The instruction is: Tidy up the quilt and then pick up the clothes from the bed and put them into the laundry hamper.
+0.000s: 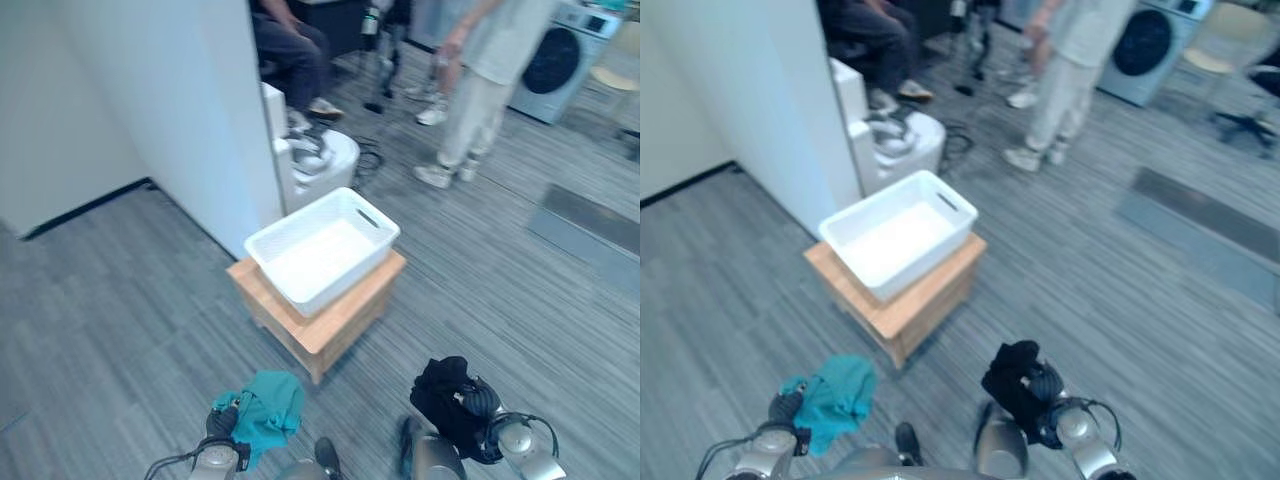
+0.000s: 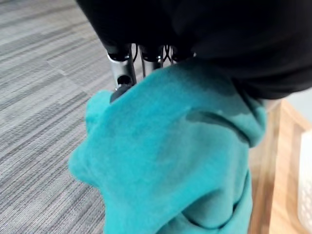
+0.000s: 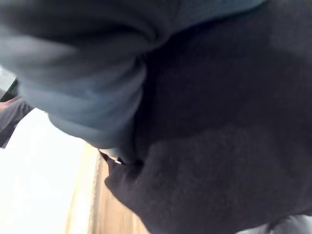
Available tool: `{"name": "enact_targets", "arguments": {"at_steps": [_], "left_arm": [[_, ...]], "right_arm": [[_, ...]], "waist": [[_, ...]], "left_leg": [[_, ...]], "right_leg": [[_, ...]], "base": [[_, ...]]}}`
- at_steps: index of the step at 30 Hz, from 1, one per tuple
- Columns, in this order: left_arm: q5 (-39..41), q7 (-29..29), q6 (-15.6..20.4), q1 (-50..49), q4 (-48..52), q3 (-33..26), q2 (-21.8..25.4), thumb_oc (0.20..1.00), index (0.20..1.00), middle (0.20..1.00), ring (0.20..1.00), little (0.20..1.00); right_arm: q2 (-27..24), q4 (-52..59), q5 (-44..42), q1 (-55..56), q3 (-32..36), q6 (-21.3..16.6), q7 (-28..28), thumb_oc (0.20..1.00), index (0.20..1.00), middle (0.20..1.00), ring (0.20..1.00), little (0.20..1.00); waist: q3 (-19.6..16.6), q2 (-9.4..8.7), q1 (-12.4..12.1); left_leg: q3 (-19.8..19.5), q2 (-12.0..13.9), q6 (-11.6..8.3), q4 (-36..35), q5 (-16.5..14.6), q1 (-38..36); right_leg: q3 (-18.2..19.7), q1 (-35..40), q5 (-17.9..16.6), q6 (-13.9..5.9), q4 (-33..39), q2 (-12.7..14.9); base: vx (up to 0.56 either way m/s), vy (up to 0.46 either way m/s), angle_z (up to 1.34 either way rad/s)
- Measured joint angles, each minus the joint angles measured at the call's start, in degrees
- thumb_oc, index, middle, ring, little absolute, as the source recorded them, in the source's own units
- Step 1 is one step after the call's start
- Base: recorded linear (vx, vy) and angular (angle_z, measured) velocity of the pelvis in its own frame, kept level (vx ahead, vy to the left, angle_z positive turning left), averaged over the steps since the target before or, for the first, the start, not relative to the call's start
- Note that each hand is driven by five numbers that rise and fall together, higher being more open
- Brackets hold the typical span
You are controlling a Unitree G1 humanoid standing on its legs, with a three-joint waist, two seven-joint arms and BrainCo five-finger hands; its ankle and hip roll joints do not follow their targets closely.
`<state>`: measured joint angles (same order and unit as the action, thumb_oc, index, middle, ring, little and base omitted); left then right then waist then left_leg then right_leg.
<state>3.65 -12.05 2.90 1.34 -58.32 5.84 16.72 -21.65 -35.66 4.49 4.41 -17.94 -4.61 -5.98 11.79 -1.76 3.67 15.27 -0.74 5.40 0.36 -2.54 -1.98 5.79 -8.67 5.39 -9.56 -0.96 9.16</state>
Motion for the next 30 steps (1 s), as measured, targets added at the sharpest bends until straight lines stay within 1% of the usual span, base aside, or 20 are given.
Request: {"name": "enact_targets", "arguments": {"at_steps": [1, 2, 3, 5, 6, 7, 8, 9, 10, 11, 12, 13, 14, 17, 18, 22, 24, 26, 29, 30], "left_arm": [[-0.1, -0.7, -0.1, 0.7, -1.9, 0.2, 0.6, 0.2, 0.2, 0.2, 0.2, 0.2], [-0.1, -0.8, 0.4, 0.6, -3.0, 0.2, 1.4, 0.2, 0.2, 0.2, 0.2, 0.2], [-0.1, -0.7, 0.4, -1.2, -3.6, 0.3, 2.3, 0.2, 0.2, 0.2, 0.2, 0.2], [-0.3, -0.8, 0.6, -3.6, -3.2, -0.7, 2.8, 0.2, 0.2, 0.2, 0.2, 0.2], [-0.4, -0.9, 0.7, -3.6, -3.1, 0.1, 3.3, 0.2, 0.2, 0.2, 0.2, 0.2], [-0.4, -0.5, 0.8, -3.6, -1.0, -1.7, 2.0, 0.2, 0.2, 0.2, 0.2, 0.2], [-0.3, -0.7, 1.0, -3.1, 0.5, -1.7, 1.2, 0.2, 0.2, 0.2, 0.2, 0.2], [-0.3, -0.4, 1.3, -3.9, 2.3, -1.6, 0.3, 0.2, 0.2, 0.2, 0.2, 0.2], [-0.4, -0.3, 1.4, -4.7, 3.8, -1.4, 0.0, 0.2, 0.2, 0.2, 0.2, 0.2], [-0.5, 0.1, 1.6, -5.8, 4.4, -0.4, -0.2, 0.2, 0.2, 0.2, 0.2, 0.2], [-0.5, 0.6, 1.5, -6.0, 3.8, -0.4, -0.4, 0.2, 0.2, 0.2, 0.2, 0.2], [-0.4, 0.9, 1.5, -6.3, 3.2, -0.7, -0.7, 0.2, 0.2, 0.2, 0.2, 0.2], [-0.4, 1.2, 1.6, -6.9, 3.4, -0.8, -0.7, 0.2, 0.2, 0.2, 0.2, 0.2], [-0.2, 1.4, 1.5, -7.0, 2.8, -2.1, -0.2, 0.2, 0.2, 0.2, 0.2, 0.2], [-0.2, 1.7, 1.5, -6.0, 2.8, -1.8, 0.0, 0.2, 0.2, 0.2, 0.2, 0.2], [-0.2, 2.4, 1.6, -5.9, 2.7, -1.8, 1.3, 0.2, 0.2, 0.2, 0.2, 0.2], [0.0, 2.3, 1.7, -5.7, 2.5, -1.9, 1.7, 0.2, 0.2, 0.2, 0.2, 0.2], [0.2, 2.2, 1.7, -5.4, 1.7, -1.7, 1.8, 0.2, 0.2, 0.2, 0.2, 0.2], [0.7, 2.1, 1.8, -5.3, 3.6, -1.7, 1.9, 0.2, 0.2, 0.2, 0.2, 0.2], [1.4, 1.8, 2.1, -5.8, 6.9, -1.0, 2.5, 0.2, 0.2, 0.2, 0.2, 0.2]], "right_arm": [[0.1, 0.3, 0.0, -0.4, -0.1, 0.0, 0.1, 0.2, 0.2, 0.2, 0.2, 0.2], [0.4, 0.5, 0.0, -0.5, -0.1, 0.2, 0.1, 0.2, 0.2, 0.2, 0.2, 0.2], [1.4, 1.1, 0.1, -0.7, -0.2, 0.2, 0.3, 0.2, 0.2, 0.2, 0.2, 0.2], [1.8, 2.7, 0.3, -0.4, -0.8, 0.3, 0.6, 0.2, 0.2, 0.2, 0.2, 0.2], [1.5, 4.4, 0.5, 0.9, -0.1, 0.1, 0.6, 0.2, 0.2, 0.2, 0.2, 0.2], [-0.8, 7.4, 1.0, 0.9, 1.7, 0.3, 0.7, 0.2, 0.2, 0.2, 0.2, 0.2], [-2.6, 8.8, 1.2, 1.2, 3.7, 0.4, 0.6, 0.2, 0.2, 0.2, 0.2, 0.2], [-5.1, 9.8, 1.3, 0.3, 5.0, 1.0, -0.2, 0.2, 0.2, 0.2, 0.2, 0.2], [-7.3, 11.3, 1.3, -1.3, 5.8, 1.3, -0.7, 0.2, 0.2, 0.2, 0.2, 0.2], [-10.2, 13.0, 1.3, -5.3, 8.1, 0.8, -2.0, 0.2, 0.2, 0.2, 0.2, 0.2], [-11.6, 14.2, 1.4, -7.3, 9.8, 0.8, -2.8, 0.2, 0.2, 0.2, 0.2, 0.2], [-13.4, 17.3, 1.8, -8.0, 11.3, 1.0, -3.0, 0.2, 0.2, 0.2, 0.2, 0.2], [-16.8, 22.0, 1.8, -8.5, 12.1, 0.3, -3.5, 0.2, 0.2, 0.2, 0.2, 0.2], [-18.5, 24.0, 2.3, -12.7, 13.9, -0.2, -4.9, 0.2, 0.2, 0.2, 0.2, 0.2], [-20.5, 24.2, 2.3, -13.7, 12.3, -0.2, -4.9, 0.2, 0.2, 0.2, 0.2, 0.2], [-25.4, 24.5, 2.3, -24.8, 6.5, -0.4, -3.9, 0.2, 0.2, 0.2, 0.2, 0.2], [-25.7, 24.7, 2.3, -29.4, 3.9, -1.1, -3.9, 0.2, 0.2, 0.2, 0.2, 0.2], [-26.0, 24.4, 2.4, -35.3, -1.0, -1.6, -3.6, 0.2, 0.2, 0.2, 0.2, 0.2], [-26.1, 22.9, 2.3, -40.1, -5.2, -2.0, -3.5, 0.2, 0.2, 0.2, 0.2, 0.2], [-26.2, 20.9, 2.4, -43.3, -8.1, -2.3, -3.5, 0.2, 0.2, 0.2, 0.2, 0.2]], "waist": [[0.2, -0.21, 1.1], [0.3, -1.02, 0.8], [0.2, -2.92, 0.4], [-0.3, -4.62, 0.6], [-1.1, -5.86, 0.9], [0.9, -4.92, 1.3], [1.4, -4.74, 2.0], [1.4, -4.5, 1.7], [1.6, -4.24, 1.3], [2.0, -3.61, 0.3], [2.2, -3.28, 0.9], [2.3, -2.77, 1.0], [2.2, -2.62, 2.4], [1.9, -2.69, 2.1], [1.6, -2.94, 2.4], [1.6, -2.95, 1.4], [1.6, -2.72, 0.0], [1.6, -2.58, 0.1], [2.4, -1.52, -2.8], [2.8, -1.01, -3.0]], "left_leg": [[-2.5, 0.3, 0.05, -0.9, 1.0, -0.5], [-2.3, 0.1, -0.8, -1.9, 1.4, -1.7], [-2.9, -0.1, -2.28, -2.6, 1.0, -4.0], [-4.9, 1.2, -5.08, -1.7, -2.1, -5.4], [-4.3, 2.6, -5.67, 0.2, -2.8, -4.4], [1.0, 8.1, -8.07, 8.6, -3.6, -0.9], [5.7, 11.0, -8.86, 15.9, -5.0, 2.9], [10.7, 12.7, -8.75, 16.7, -5.0, 4.0], [15.1, 13.3, -8.76, 16.4, -5.0, 4.9], [17.0, 12.7, -8.53, 13.9, -4.5, 5.5], [17.3, 12.2, -8.38, 11.9, -3.8, 5.1], [19.0, 12.1, -6.98, 10.1, -2.3, 4.3], [21.3, 12.0, -8.14, 6.0, 0.6, 1.2], [18.8, 10.3, -7.8, 0.6, 4.6, 0.3], [18.4, 9.8, -7.66, -0.6, 5.0, 0.2], [18.0, 8.8, -7.01, -3.3, 7.2, -0.6], [17.0, 8.8, -6.92, -3.4, 7.3, 0.0], [17.1, 8.7, -6.98, -3.4, 7.5, 1.1], [16.7, 8.7, -6.32, -3.4, 8.5, 3.4], [15.8, 8.6, -6.28, -3.4, 8.6, 5.0]], "right_leg": [[4.1, 0.3, -4.1, 0.1, 5.5, 0.3], [2.8, 0.0, -6.0, 0.6, 5.7, 0.8], [-1.1, 0.6, -9.1, 1.05, 5.6, 2.0], [-4.0, 2.7, -9.2, 1.02, 3.8, 1.8], [-4.4, 4.1, -10.5, 0.92, 4.8, 1.7], [-9.9, 7.2, -13.1, 2.01, 5.3, 0.0], [-12.7, 8.1, -13.4, 2.49, 5.9, -0.6], [-14.4, 8.7, -13.9, 4.19, 5.8, -1.3], [-14.9, 8.9, -13.7, 5.36, 5.9, -2.3], [-14.9, 8.7, -14.0, 5.88, 5.6, -3.4], [-15.8, 9.0, -13.7, 6.28, 5.7, -3.9], [-17.6, 9.8, -13.4, 6.47, 6.0, -4.1], [-18.7, 11.3, -12.5, 6.4, 5.9, -4.2], [-20.7, 12.4, -11.7, 6.06, 5.8, -4.4], [-21.1, 12.2, -11.6, 6.02, 5.7, -4.3], [-21.5, 11.7, -11.6, 6.12, 5.7, -4.2], [-22.3, 11.7, -11.7, 6.2, 5.7, -4.2], [-22.3, 10.5, -11.7, 6.21, 5.7, -4.2], [-22.9, 8.5, -12.0, 6.37, 5.7, -4.1], [-23.5, 7.2, -12.1, 6.33, 5.7, -4.0]], "base": [[0.22, -0.213, 1.04], [0.35, -0.56, 0.88], [0.22, -0.453, 0.33], [0.18, -0.366, 0.54], [0.17, -0.36, 1.36], [0.1, -0.302, 1.72], [0.0, -0.135, 1.72], [0.01, -0.067, 1.0], [0.08, -0.046, 0.35], [0.12, -0.032, 0.04], [0.11, -0.006, 0.08], [0.13, -0.013, 0.51], [0.09, -0.035, 0.59], [0.14, -0.078, 0.33], [0.1, -0.054, 0.43], [0.04, -0.046, 0.09], [-0.02, -0.05, 0.16], [-0.05, -0.046, 0.09], [-0.11, -0.061, 0.1], [-0.09, -0.046, 0.26]]}}
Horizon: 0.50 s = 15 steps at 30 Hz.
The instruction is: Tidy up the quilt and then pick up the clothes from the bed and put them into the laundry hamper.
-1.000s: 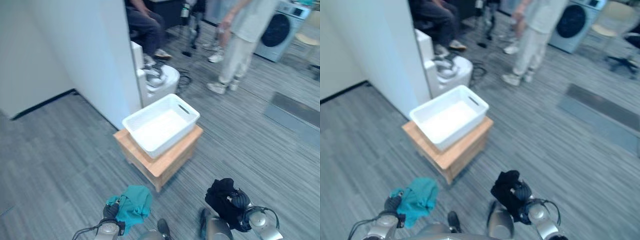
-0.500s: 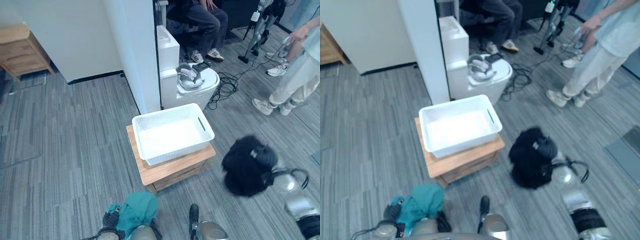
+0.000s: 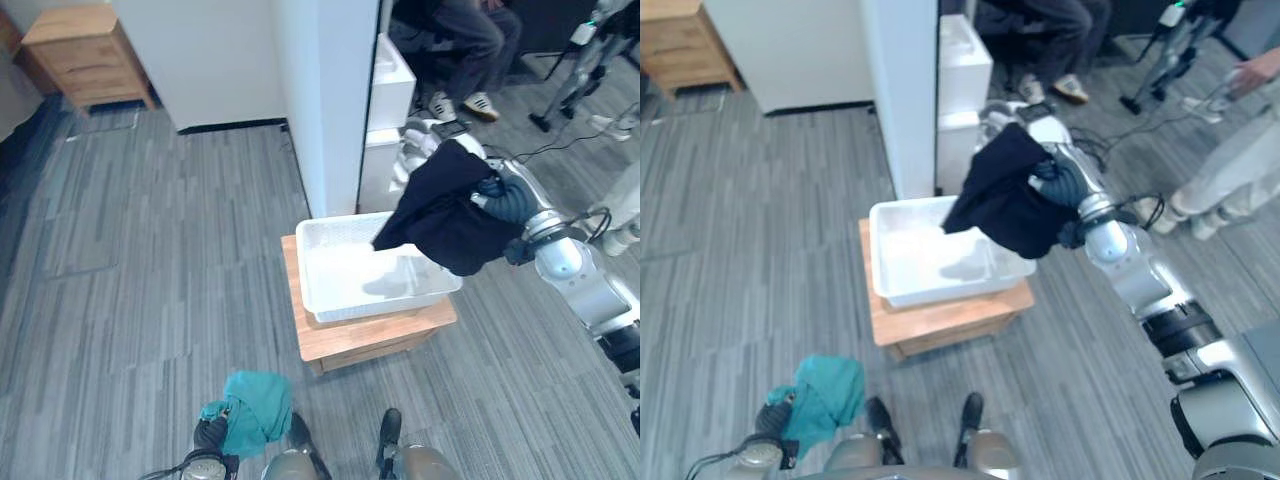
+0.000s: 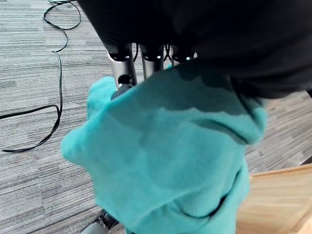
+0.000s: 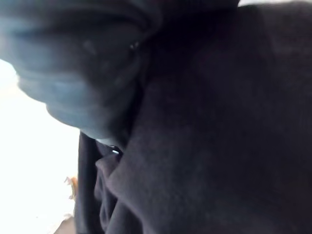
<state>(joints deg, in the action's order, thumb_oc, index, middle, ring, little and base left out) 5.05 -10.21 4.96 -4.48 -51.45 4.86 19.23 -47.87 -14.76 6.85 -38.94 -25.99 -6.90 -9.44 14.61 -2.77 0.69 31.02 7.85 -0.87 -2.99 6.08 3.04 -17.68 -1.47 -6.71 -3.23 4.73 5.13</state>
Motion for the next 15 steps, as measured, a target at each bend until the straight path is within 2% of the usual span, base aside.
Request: {"name": "enact_targets", "arguments": {"at_steps": [2, 3, 4, 5, 6, 8, 10, 13, 15], "left_arm": [[1.1, -0.3, -0.2, 0.7, 4.2, 1.3, 1.1, 0.2, 0.2, 0.2, 0.2, 0.2], [1.1, -0.7, 0.2, -0.8, 14.1, 4.0, 3.5, 0.2, 0.2, 0.2, 0.2, 0.2], [1.2, -0.8, 0.8, -1.2, 18.7, 4.8, 4.8, 0.2, 0.2, 0.2, 0.2, 0.2], [1.7, -0.2, 1.0, -2.1, 26.0, 4.9, 6.3, 0.2, 0.2, 0.2, 0.2, 0.2], [1.7, 0.7, 2.9, -3.9, 38.6, 5.1, 10.0, 0.2, 0.2, 0.2, 0.2, 0.2], [4.3, 2.3, 6.1, -2.8, 49.9, 3.5, 14.4, 0.2, 0.2, 0.2, 0.2, 0.2], [10.0, 3.9, 8.5, -1.7, 58.3, -1.3, 16.1, 0.2, 0.2, 0.2, 0.2, 0.2], [12.7, 4.0, 10.8, 3.2, 61.7, -2.0, 15.6, 0.2, 0.2, 0.2, 0.2, 0.2], [12.7, 4.6, 10.9, 6.1, 64.0, -1.8, 14.3, 0.2, 0.2, 0.2, 0.2, 0.2]], "right_arm": [[0.1, -2.6, 0.0, -2.1, -0.9, -0.1, 0.0, 0.2, 0.2, 0.2, 0.2, 0.2], [-0.3, -5.6, 0.0, -3.6, -1.6, -0.4, -0.2, 0.2, 0.2, 0.2, 0.2, 0.2], [-0.6, -7.2, 0.0, -3.9, -1.6, -0.3, -0.3, 0.2, 0.2, 0.2, 0.2, 0.2], [-1.0, -9.3, 0.1, -3.8, -1.5, -0.4, -0.3, 0.752, 0.752, 0.752, 0.752, 0.752], [-2.0, -13.6, 0.6, -3.5, -1.6, 0.1, -0.3, 1.0, 1.0, 1.0, 1.0, 1.0], [-2.1, -17.6, 1.7, -2.2, -1.2, 0.9, -0.3, 1.0, 1.0, 1.0, 1.0, 1.0], [0.1, -19.0, 1.7, 0.0, 0.4, 1.9, -0.3, 1.0, 1.0, 1.0, 1.0, 1.0], [1.9, -16.9, 3.3, 2.6, 0.9, 3.2, -0.5, 1.0, 1.0, 1.0, 1.0, 1.0], [2.7, -9.2, 7.8, 7.6, 2.8, 3.1, -0.6, 1.0, 1.0, 1.0, 1.0, 1.0]], "waist": [[1.3, 1.46, -1.4], [2.7, 2.02, -1.9], [3.2, 2.44, -2.4], [4.1, 3.2, -3.4], [5.6, 3.76, -4.2], [6.6, 5.47, -6.1], [6.9, 6.51, -6.2], [6.8, 6.86, -5.5], [6.9, 6.71, -4.1]], "left_leg": [[-1.1, -0.2, 0.69, -0.1, 1.0, 2.1], [-2.0, -0.2, 0.31, -0.5, 1.2, 3.5], [-2.3, -0.3, 0.09, -0.9, 1.5, 4.1], [-3.2, -0.5, 0.12, -1.7, 2.1, 4.4], [-4.2, -0.6, 0.13, -1.8, 2.4, 5.1], [-5.1, -0.8, 0.23, -1.9, 2.6, 5.4], [-5.3, -1.2, 0.52, -1.7, 2.8, 5.3], [-5.1, -1.5, 0.63, -1.6, 2.8, 4.6], [-5.0, -1.4, 0.86, -1.7, 2.6, 3.0]], "right_leg": [[-1.4, -1.2, -0.1, 0.01, 0.0, 0.1], [-2.4, -2.1, -0.2, -0.05, 0.0, 0.1], [-2.9, -2.6, -0.3, -0.05, 0.0, 0.1], [-3.9, -2.7, -0.3, -0.03, 0.0, 0.1], [-5.3, -2.6, -0.2, -0.16, 0.0, 0.1], [-6.1, -2.3, -0.3, -0.02, 0.0, 0.4], [-6.4, -2.1, -0.5, 0.08, 0.0, 0.7], [-6.0, -1.7, -0.6, 0.08, 0.0, 0.9], [-5.1, 0.1, -0.6, 0.07, 0.0, 0.8]], "base": [[-0.06, -0.057, 0.4], [-0.03, -0.079, 0.37], [-0.01, -0.056, 0.37], [0.01, -0.05, 0.52], [0.01, -0.028, 0.5], [0.01, -0.017, 0.35], [0.01, -0.016, 0.11], [0.07, -0.022, -0.05], [0.12, -0.039, -0.06]]}}
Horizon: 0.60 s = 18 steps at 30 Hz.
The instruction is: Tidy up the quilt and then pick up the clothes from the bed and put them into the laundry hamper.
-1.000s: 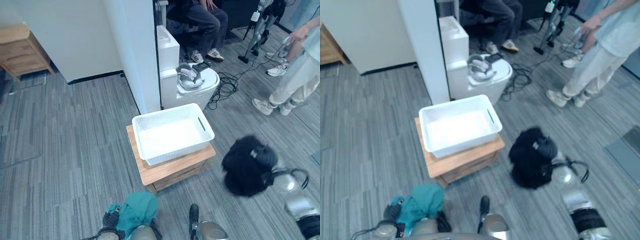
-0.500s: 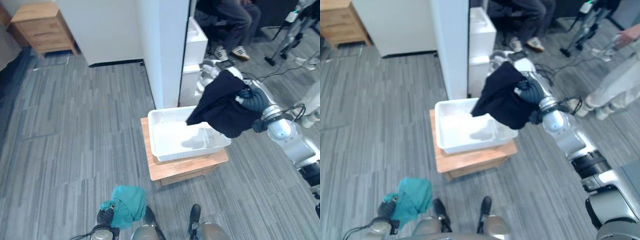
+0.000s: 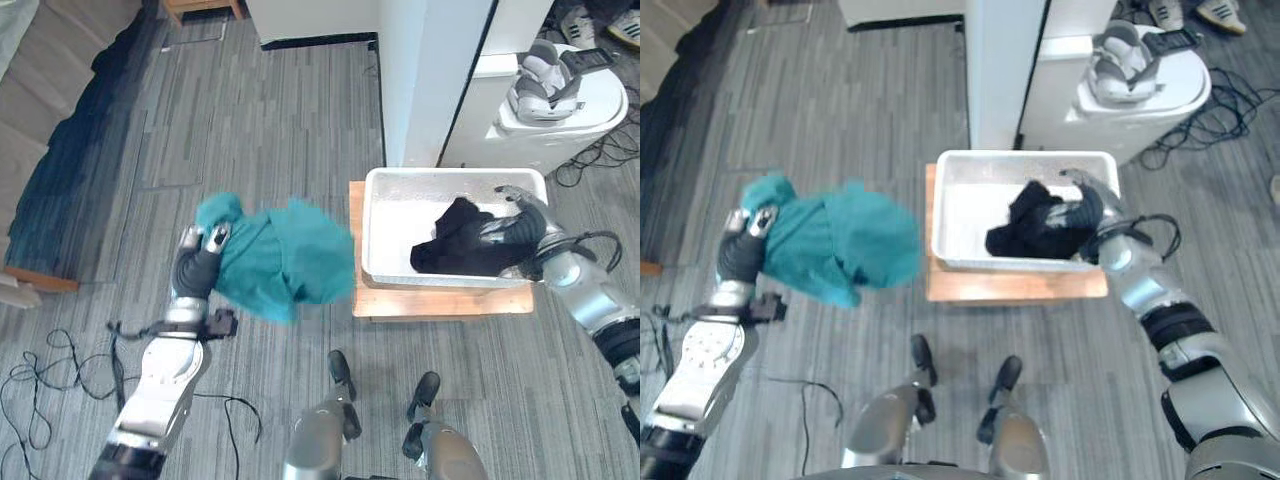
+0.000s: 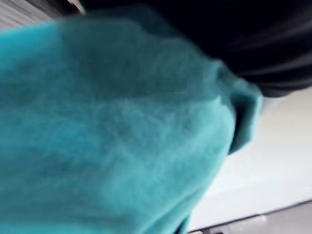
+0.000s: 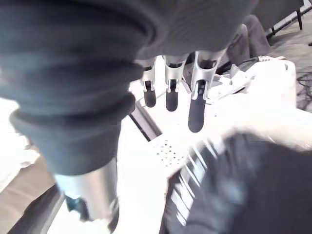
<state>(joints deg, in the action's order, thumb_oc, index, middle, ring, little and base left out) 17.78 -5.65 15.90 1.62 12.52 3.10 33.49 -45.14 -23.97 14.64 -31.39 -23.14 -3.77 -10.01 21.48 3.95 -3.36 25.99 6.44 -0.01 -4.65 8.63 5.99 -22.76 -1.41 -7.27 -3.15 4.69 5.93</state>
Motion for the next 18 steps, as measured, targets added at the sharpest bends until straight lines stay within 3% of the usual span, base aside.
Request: {"name": "enact_targets", "arguments": {"at_steps": [2, 3, 5, 7, 8, 9, 10, 12, 16, 17, 18], "left_arm": [[-0.4, 0.6, 0.3, 3.8, 1.1, 1.0, -1.1, 0.2, 0.2, 0.2, 0.2, 0.2], [-0.6, 0.6, 0.3, 5.1, 1.4, 1.1, -1.7, 0.2, 0.2, 0.2, 0.2, 0.2], [-3.6, -1.4, 0.5, 9.7, 0.6, 1.3, -1.7, 0.2, 0.2, 0.2, 0.2, 0.2], [-8.9, -4.7, 0.2, 13.3, -2.1, 1.0, -1.6, 0.2, 0.2, 0.2, 0.2, 0.2], [-11.9, -7.7, -0.2, 15.6, -5.4, 1.2, -2.5, 0.2, 0.2, 0.2, 0.2, 0.2], [-14.8, -11.1, -0.4, 18.8, -11.7, 2.4, -3.5, 0.2, 0.2, 0.2, 0.2, 0.2], [-16.1, -12.5, -1.2, 20.6, -15.3, 3.0, -3.3, 0.2, 0.2, 0.2, 0.2, 0.2], [-21.0, -15.3, -4.5, 25.0, -26.2, 4.4, -2.4, 0.2, 0.2, 0.2, 0.2, 0.2], [-23.8, -18.0, -7.6, 27.9, -38.2, 7.7, -2.1, 0.2, 0.2, 0.2, 0.2, 0.2], [-23.8, -18.1, -7.9, 28.0, -39.5, 7.9, -2.3, 0.338, 0.338, 0.338, 0.338, 0.338], [-23.5, -18.4, -8.3, 28.3, -42.7, 8.3, -3.4, 1.0, 1.0, 1.0, 1.0, 1.0]], "right_arm": [[1.7, 4.8, 2.1, 4.7, 2.3, -0.3, 0.2, 1.0, 1.0, 1.0, 1.0, 1.0], [2.6, 5.9, 2.4, 6.0, 4.0, -0.2, 0.3, 1.0, 1.0, 1.0, 1.0, 1.0], [3.2, 9.4, 3.6, 11.1, 8.1, 0.2, 0.6, 1.0, 1.0, 1.0, 1.0, 1.0], [1.9, 14.3, 6.9, 15.7, 11.7, 1.1, 0.9, 1.0, 1.0, 1.0, 1.0, 1.0], [3.5, 18.7, 8.0, 19.2, 16.5, 1.1, 1.0, 1.0, 1.0, 1.0, 1.0, 1.0], [3.4, 21.9, 8.1, 22.4, 17.8, 0.9, 0.5, 1.0, 1.0, 1.0, 1.0, 1.0], [3.4, 23.0, 8.1, 23.0, 17.7, 0.8, 0.5, 1.0, 1.0, 1.0, 1.0, 1.0], [2.9, 26.0, 8.1, 27.0, 18.0, -1.3, 0.5, 1.0, 1.0, 1.0, 1.0, 1.0], [1.5, 25.2, 9.2, 32.6, 15.8, -2.7, 1.2, 1.0, 1.0, 1.0, 1.0, 1.0], [1.4, 25.0, 9.5, 33.5, 15.1, -2.6, 1.6, 1.0, 1.0, 1.0, 1.0, 1.0], [1.7, 22.6, 10.5, 35.9, 13.2, -3.3, 1.4, 1.0, 1.0, 1.0, 1.0, 1.0]], "waist": [[0.0, -0.79, 2.9], [-0.1, -0.97, 3.2], [-0.5, -2.37, 5.0], [-1.2, -3.84, 8.5], [-1.5, -4.01, 9.8], [-2.6, -4.9, 12.9], [-3.0, -4.88, 13.2], [-4.1, -6.1, 17.9], [-4.4, -6.15, 23.6], [-4.4, -6.14, 23.8], [-4.3, -6.0, 24.6]], "left_leg": [[0.6, 0.3, -0.72, 0.0, -1.1, -3.0], [0.6, 0.4, -0.77, 0.0, -1.2, -3.6], [1.9, 0.5, -1.08, 0.0, -1.6, -5.2], [4.1, 0.6, -1.45, 0.0, -1.9, -5.7], [5.1, 0.6, -1.32, -0.3, -2.0, -6.2], [7.3, 0.7, -1.49, -0.1, -2.2, -6.4], [8.0, 0.8, -1.42, -0.4, -2.3, -6.4], [12.4, 1.0, -2.3, -0.4, -3.2, -5.5], [18.3, 1.1, -2.58, -0.4, -3.5, -3.9], [19.3, 1.2, -2.6, -0.4, -3.5, -3.9], [20.5, 1.4, -2.72, -0.4, -3.6, -3.8]], "right_leg": [[1.3, 2.3, 0.1, -0.04, 0.0, -0.3], [1.5, 3.1, 0.2, -0.07, 0.0, -0.4], [3.5, 3.7, 0.5, -0.4, 0.0, -0.4], [5.8, 2.8, 0.5, -0.4, 0.0, -0.4], [6.6, 2.8, 0.5, -0.42, 0.0, -0.3], [9.2, 1.4, 0.2, -0.66, 0.0, -0.5], [9.3, 1.3, 0.2, -0.72, 0.0, -0.5], [13.2, -2.3, -0.3, -1.55, 0.3, -0.7], [17.2, -7.6, -1.8, -1.77, 0.3, -0.8], [17.2, -8.2, -2.2, -1.56, 0.3, -0.8], [17.7, -9.0, -2.4, -1.28, 0.3, -1.0]], "base": [[0.17, -0.026, -0.14], [0.13, 0.021, -0.2], [0.08, 0.035, -0.38], [0.02, 0.052, -0.52], [-0.07, 0.042, -0.67], [-0.1, 0.049, -0.66], [-0.11, 0.034, -0.89], [-0.1, 0.025, -0.93], [-0.06, 0.02, -0.83], [-0.02, -0.017, -0.81], [0.0, -0.016, -0.47]]}}
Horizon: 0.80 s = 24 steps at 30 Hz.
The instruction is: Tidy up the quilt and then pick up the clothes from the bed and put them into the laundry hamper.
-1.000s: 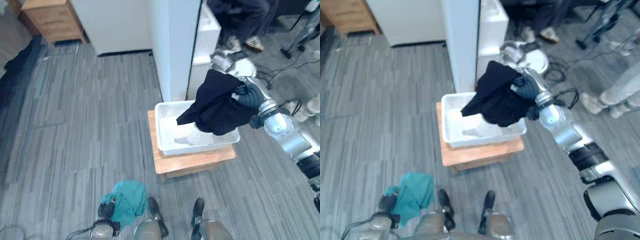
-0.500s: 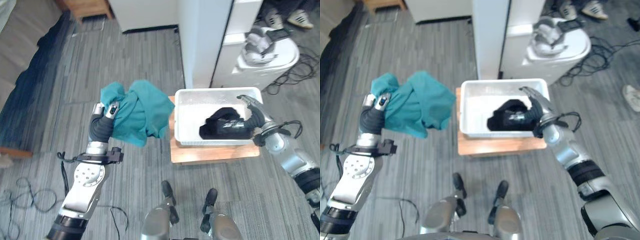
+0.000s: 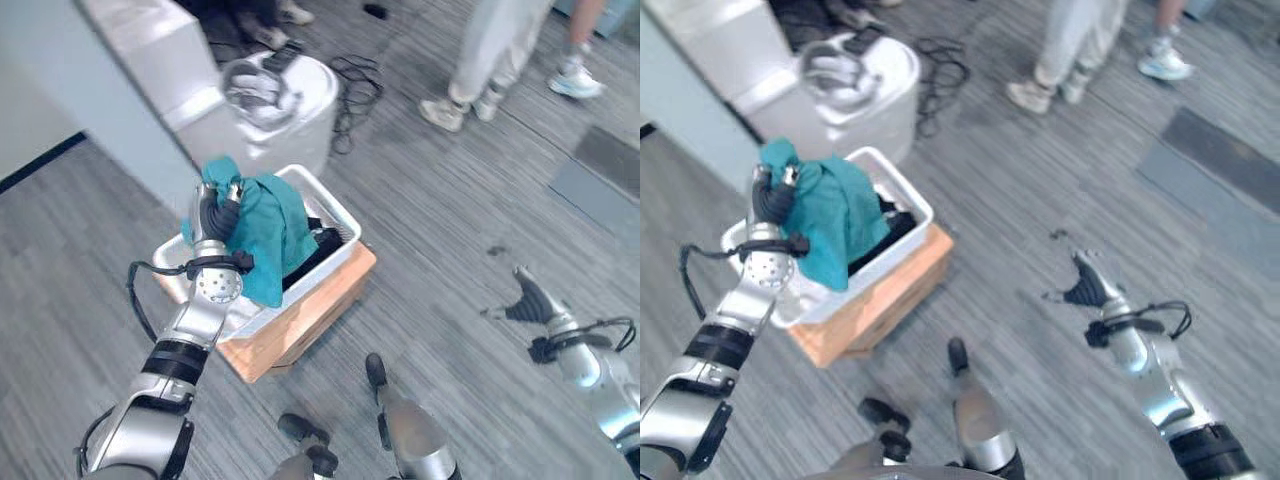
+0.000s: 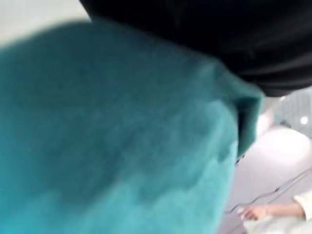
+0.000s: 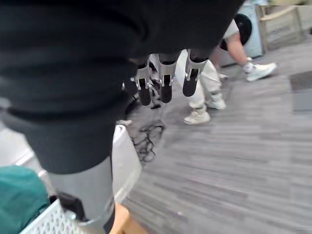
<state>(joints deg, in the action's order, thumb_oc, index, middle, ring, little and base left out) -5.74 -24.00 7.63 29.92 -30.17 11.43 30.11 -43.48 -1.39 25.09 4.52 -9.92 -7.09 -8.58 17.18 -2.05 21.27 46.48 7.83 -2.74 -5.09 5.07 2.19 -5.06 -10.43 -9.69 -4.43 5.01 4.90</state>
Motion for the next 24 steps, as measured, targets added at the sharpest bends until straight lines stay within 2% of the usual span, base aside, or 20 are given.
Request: {"name": "enact_targets", "arguments": {"at_steps": [2, 3, 5, 9, 10, 13, 15, 17, 18, 20, 21, 24], "left_arm": [[1.4, 0.1, -0.7, 0.4, -3.2, -0.3, -3.2, 1.0, 1.0, 1.0, 1.0, 1.0], [4.0, 0.6, -0.6, 0.3, -4.9, -0.2, -5.8, 1.0, 1.0, 1.0, 1.0, 1.0], [9.3, 2.3, -0.6, -1.3, -5.3, -0.2, -8.0, 1.0, 1.0, 1.0, 1.0, 1.0], [12.7, 3.5, -0.6, -3.9, -2.8, -1.0, -8.4, 1.0, 1.0, 1.0, 1.0, 1.0], [14.4, 3.4, -0.4, -5.3, -0.8, -1.6, -8.4, 1.0, 1.0, 1.0, 1.0, 1.0], [15.3, 2.9, 1.1, -8.7, 3.6, -4.1, -7.9, 1.0, 1.0, 1.0, 1.0, 1.0], [16.9, 1.6, 2.1, -10.4, 5.6, -6.9, -7.4, 1.0, 1.0, 1.0, 1.0, 1.0], [16.9, 0.8, 3.7, -12.5, 4.7, -10.8, -4.2, 1.0, 1.0, 1.0, 1.0, 1.0], [16.9, 0.6, 3.8, -13.3, 3.9, -11.9, -3.1, 1.0, 1.0, 1.0, 1.0, 1.0], [16.9, -0.5, 4.4, -15.9, 0.7, -14.6, -1.6, 1.0, 1.0, 1.0, 1.0, 1.0], [16.8, -0.4, 5.2, -16.5, -3.0, -14.8, -0.7, 1.0, 1.0, 1.0, 1.0, 1.0], [16.8, 2.1, 3.2, -25.2, -12.4, -15.7, 0.1, 1.0, 1.0, 1.0, 1.0, 1.0]], "right_arm": [[0.6, -5.6, 2.1, 1.0, -3.5, 0.7, 0.4, 1.0, 1.0, 1.0, 1.0, 1.0], [1.6, -9.7, 3.0, 1.8, -4.6, 1.3, 0.7, 1.0, 1.0, 1.0, 1.0, 1.0], [5.0, -16.4, 3.9, 2.4, -4.6, 2.6, 0.7, 1.0, 1.0, 1.0, 1.0, 1.0], [7.1, -20.3, 4.2, 3.7, -6.2, 3.7, 0.9, 1.0, 1.0, 1.0, 1.0, 1.0], [8.4, -22.5, 4.1, 3.5, -6.5, 3.8, 0.9, 1.0, 1.0, 1.0, 1.0, 1.0], [12.0, -29.4, 3.4, 2.2, -6.9, 4.8, -0.1, 1.0, 1.0, 1.0, 1.0, 1.0], [12.6, -31.7, 3.0, 2.1, -7.1, 4.8, -0.7, 1.0, 1.0, 1.0, 1.0, 1.0], [12.9, -35.9, 3.0, 0.0, -9.0, 4.7, -1.3, 1.0, 1.0, 1.0, 1.0, 1.0], [13.3, -37.0, 3.0, -0.6, -9.2, 4.7, -1.3, 1.0, 1.0, 1.0, 1.0, 1.0], [13.7, -39.8, 3.0, -1.7, -10.1, 4.6, -1.5, 1.0, 1.0, 1.0, 1.0, 1.0], [14.4, -42.0, 3.0, -2.7, -10.9, 4.8, -1.5, 1.0, 1.0, 1.0, 1.0, 1.0], [18.3, -46.1, 2.2, -4.2, -10.9, 4.9, -1.6, 1.0, 1.0, 1.0, 1.0, 1.0]], "waist": [[0.0, 0.27, 0.3], [0.1, 0.54, 0.2], [0.2, 0.73, 0.0], [0.6, 1.5, -1.2], [0.7, 1.81, -1.6], [0.6, 2.36, -4.0], [-0.2, 3.47, -5.7], [-1.1, 4.64, -7.7], [-1.7, 4.84, -7.8], [-3.4, 5.63, -10.3], [-4.0, 5.44, -10.6], [-7.9, 4.36, -11.2]], "left_leg": [[0.3, 0.4, 0.07, 0.0, 0.2, 0.2], [0.2, 0.7, 0.03, 0.0, 0.3, 0.2], [0.1, 1.0, -0.09, 0.0, 0.4, -0.1], [-0.5, 1.0, -0.12, 0.0, 0.3, -1.1], [-1.6, 1.0, -0.14, 0.0, 0.3, -1.8], [-3.9, 1.1, -1.21, 0.0, -0.5, -4.3], [-5.6, 1.1, -1.31, 0.0, -0.5, -4.8], [-7.4, 1.1, -1.23, 0.0, -0.5, -5.8], [-7.7, 1.1, -1.21, 0.0, -0.4, -6.1], [-8.8, 1.1, -1.13, 0.0, -0.4, -6.5], [-9.1, 1.1, -1.14, 0.0, -0.4, -7.0], [-10.2, 1.3, -1.12, 0.0, -0.4, -7.7]], "right_leg": [[0.3, -0.4, 0.0, 0.08, 0.0, -0.5], [0.3, -0.4, -0.2, 0.34, 0.0, -0.8], [0.2, -0.1, -0.3, 0.42, -0.3, -1.1], [-0.5, 1.2, -0.3, 0.45, -0.3, -1.0], [-1.3, 2.7, 0.0, 0.78, -0.3, -0.9], [-3.4, 6.3, 1.5, 1.64, 0.0, -0.7], [-4.6, 7.9, 2.6, 1.58, 0.0, -0.6], [-6.1, 10.0, 2.9, 1.55, 0.0, -0.5], [-6.4, 10.4, 3.0, 1.55, 0.0, -0.5], [-7.5, 11.4, 3.0, 1.5, -0.1, -0.5], [-7.9, 12.1, 3.0, 1.5, -0.3, -0.5], [-8.9, 13.5, 3.8, 1.34, 0.0, -0.6]], "base": [[0.05, -0.018, -0.23], [0.07, -0.021, -0.07], [0.03, -0.012, 0.0], [0.03, -0.024, 0.1], [0.03, -0.029, 0.31], [0.08, -0.048, 0.41], [0.08, -0.03, 0.45], [0.07, -0.015, 0.37], [0.03, -0.007, 0.28], [0.03, -0.001, 0.23], [0.03, 0.015, 0.2], [0.02, 0.034, 0.2]]}}
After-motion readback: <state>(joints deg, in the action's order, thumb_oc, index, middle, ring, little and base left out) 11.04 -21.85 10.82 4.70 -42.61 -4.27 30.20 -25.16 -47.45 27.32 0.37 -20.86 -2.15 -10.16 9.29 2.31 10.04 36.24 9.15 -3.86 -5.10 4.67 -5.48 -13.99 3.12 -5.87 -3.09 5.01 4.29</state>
